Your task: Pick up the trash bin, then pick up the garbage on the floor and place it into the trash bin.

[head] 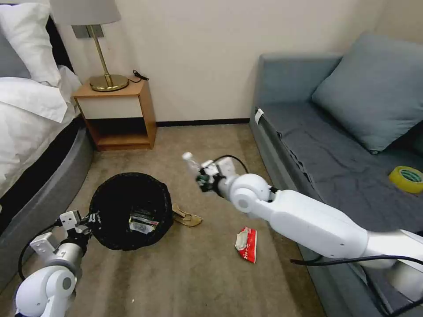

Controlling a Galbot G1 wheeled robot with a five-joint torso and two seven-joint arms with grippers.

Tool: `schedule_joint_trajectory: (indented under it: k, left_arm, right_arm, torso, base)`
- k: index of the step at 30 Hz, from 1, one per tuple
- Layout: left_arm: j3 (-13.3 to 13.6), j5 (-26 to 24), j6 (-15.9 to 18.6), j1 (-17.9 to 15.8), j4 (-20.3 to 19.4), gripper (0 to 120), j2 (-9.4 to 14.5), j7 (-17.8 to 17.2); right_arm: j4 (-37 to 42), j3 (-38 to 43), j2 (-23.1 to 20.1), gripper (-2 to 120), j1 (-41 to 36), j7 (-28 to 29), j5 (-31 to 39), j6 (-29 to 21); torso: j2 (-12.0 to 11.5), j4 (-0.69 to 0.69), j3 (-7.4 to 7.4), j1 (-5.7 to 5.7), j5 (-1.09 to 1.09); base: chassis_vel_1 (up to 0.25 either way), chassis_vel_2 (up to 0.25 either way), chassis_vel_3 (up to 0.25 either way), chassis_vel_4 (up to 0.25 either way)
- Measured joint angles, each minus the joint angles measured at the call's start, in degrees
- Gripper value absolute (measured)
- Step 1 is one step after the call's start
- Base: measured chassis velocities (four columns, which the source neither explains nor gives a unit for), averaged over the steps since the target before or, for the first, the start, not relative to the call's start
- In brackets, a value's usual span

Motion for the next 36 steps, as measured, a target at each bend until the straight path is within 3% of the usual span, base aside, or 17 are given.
schedule_joint_trajectory:
  k: [3, 8, 19, 26, 36]
  left_arm:
    - [0.4, 0.2, 0.0, 0.1, 0.0, 4, -0.8, 0.0]
    - [0.7, 0.3, 0.0, -0.1, 0.4, 4, -1.2, -0.1]
    - [0.9, 0.0, 0.0, -0.4, 0.6, 4, -1.6, -0.1]
    - [1.2, -1.7, 0.0, 0.0, 0.6, 4, -0.3, 0.1]
    - [3.1, -5.7, -0.3, -0.2, 2.2, 4, 5.0, 0.4]
  right_arm:
    - [0.8, -1.9, 5.4, 18, 0.2, 0.2, 2.9, 3.2]
    - [0.6, -4.7, 9.1, 18, 0.6, -0.4, 3.3, 4.6]
    - [-0.7, -9.5, 11.9, 18, 0.4, -1.1, 1.6, 5.0]
    - [-3.1, -11.0, 12.8, 18, -0.2, -0.4, 0.5, 5.0]
    - [-5.9, -13.2, 13.5, 49, -0.6, 2.1, 0.6, 5.0]
  torso:
    - [0.0, 0.02, 0.00, 0.00, 0.00]
    - [0.0, 0.01, 0.00, 0.00, -0.01]
    - [0.0, 0.00, 0.00, 0.00, 0.00]
    - [0.0, 0.00, 0.00, 0.00, 0.01]
    - [0.0, 0.00, 0.00, 0.00, 0.01]
  base:
    - [0.000, 0.000, 0.000, 0.000]
    - [0.000, 0.000, 0.000, 0.000]
    - [0.000, 0.000, 0.000, 0.000]
    - [0.000, 0.000, 0.000, 0.000]
    - [0.000, 0.000, 0.000, 0.000]
